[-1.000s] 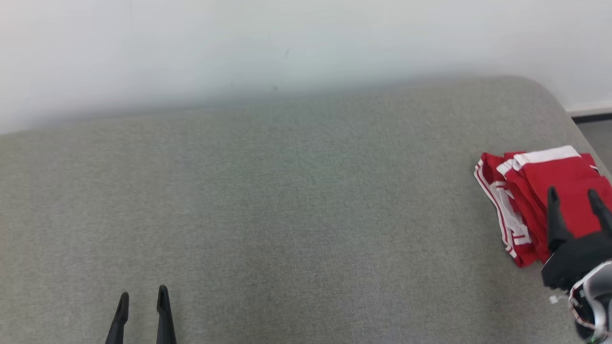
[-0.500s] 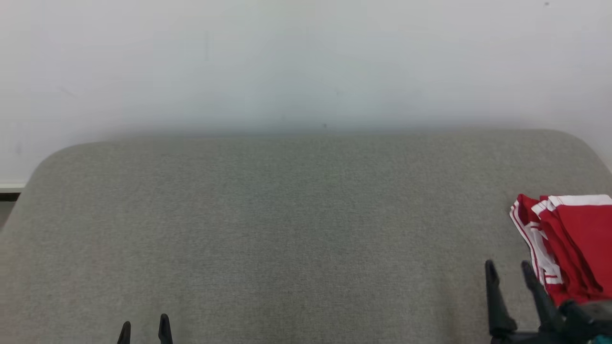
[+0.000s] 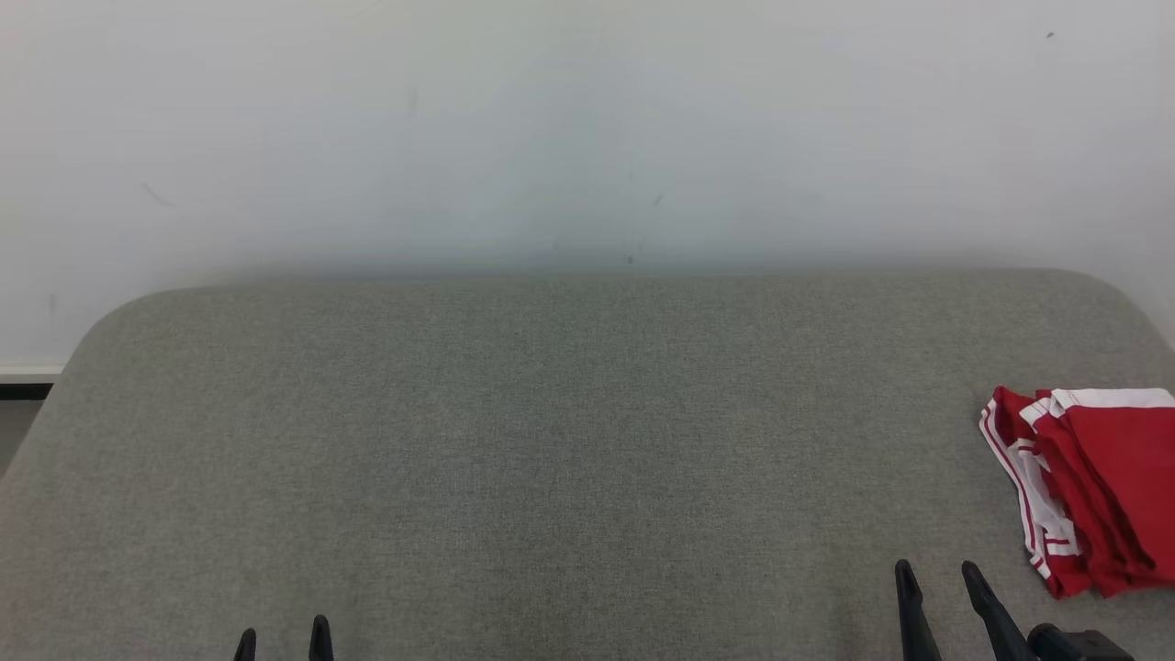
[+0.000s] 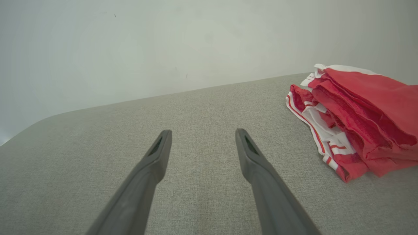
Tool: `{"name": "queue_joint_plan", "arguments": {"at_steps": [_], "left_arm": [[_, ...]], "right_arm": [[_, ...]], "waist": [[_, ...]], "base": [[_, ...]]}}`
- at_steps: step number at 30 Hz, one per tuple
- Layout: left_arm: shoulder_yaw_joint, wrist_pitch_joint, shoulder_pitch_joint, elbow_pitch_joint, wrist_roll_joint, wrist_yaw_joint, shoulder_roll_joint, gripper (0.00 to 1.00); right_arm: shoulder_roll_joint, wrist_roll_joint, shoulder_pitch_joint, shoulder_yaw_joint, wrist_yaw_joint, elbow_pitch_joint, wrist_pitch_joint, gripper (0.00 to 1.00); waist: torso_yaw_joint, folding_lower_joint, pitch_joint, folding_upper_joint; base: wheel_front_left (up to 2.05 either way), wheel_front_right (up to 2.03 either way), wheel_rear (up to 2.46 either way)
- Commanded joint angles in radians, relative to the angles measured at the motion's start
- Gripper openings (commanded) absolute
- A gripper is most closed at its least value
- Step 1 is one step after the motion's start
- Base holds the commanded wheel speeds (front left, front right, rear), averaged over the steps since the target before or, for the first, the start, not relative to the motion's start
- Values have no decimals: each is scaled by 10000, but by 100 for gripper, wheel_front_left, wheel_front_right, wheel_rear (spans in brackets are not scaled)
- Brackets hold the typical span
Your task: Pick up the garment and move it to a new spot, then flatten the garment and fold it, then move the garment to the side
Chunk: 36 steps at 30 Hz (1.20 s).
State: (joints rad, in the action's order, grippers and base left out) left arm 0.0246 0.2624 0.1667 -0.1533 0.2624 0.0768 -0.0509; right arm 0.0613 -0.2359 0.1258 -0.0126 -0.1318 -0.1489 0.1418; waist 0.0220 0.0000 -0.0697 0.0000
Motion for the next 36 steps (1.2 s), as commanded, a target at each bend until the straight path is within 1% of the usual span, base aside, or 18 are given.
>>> {"name": "queue_joint_plan", "arguments": {"at_steps": [1, 8, 16, 20, 34, 35, 36], "left_arm": [[5, 28, -2, -30, -71, 14, 7, 100], [-33, 28, -100, -86, -96, 85, 7, 100], [-103, 28, -72, -103, -4, 98, 7, 100], [-70, 28, -28, -98, 90, 31, 9, 100], [-207, 28, 3, -108, 144, 15, 8, 100], [-222, 28, -7, -114, 153, 16, 8, 0], [-218, -1, -30, -143, 138, 27, 6, 0]], "right_arm": [[-52, 74, 71, -48, 28, -71, 74, 100], [-83, 6, -31, -38, 28, -156, 183, 100], [-109, -62, -87, 40, 28, -243, 260, 100], [-115, -168, -94, 30, 28, -286, 285, 100], [-117, -357, -136, 85, 28, -394, 385, 100], [-117, -383, -139, 98, 28, -400, 390, 0], [-96, -284, -41, 94, -2, -419, 345, 0]], "waist": [[-55, 0, 23, 0], [-163, 0, 69, 0], [-111, 0, 134, 0], [-82, 0, 175, 0], [-38, 0, 267, 0], [-35, 0, 271, 0], [-37, 1, 271, 0]], "base": [[0, 0, 0], [0, 0, 0], [0, 0, 0], [0, 0, 0], [0, 0, 0], [0, 0, 0], [0, 0, 0]]}}
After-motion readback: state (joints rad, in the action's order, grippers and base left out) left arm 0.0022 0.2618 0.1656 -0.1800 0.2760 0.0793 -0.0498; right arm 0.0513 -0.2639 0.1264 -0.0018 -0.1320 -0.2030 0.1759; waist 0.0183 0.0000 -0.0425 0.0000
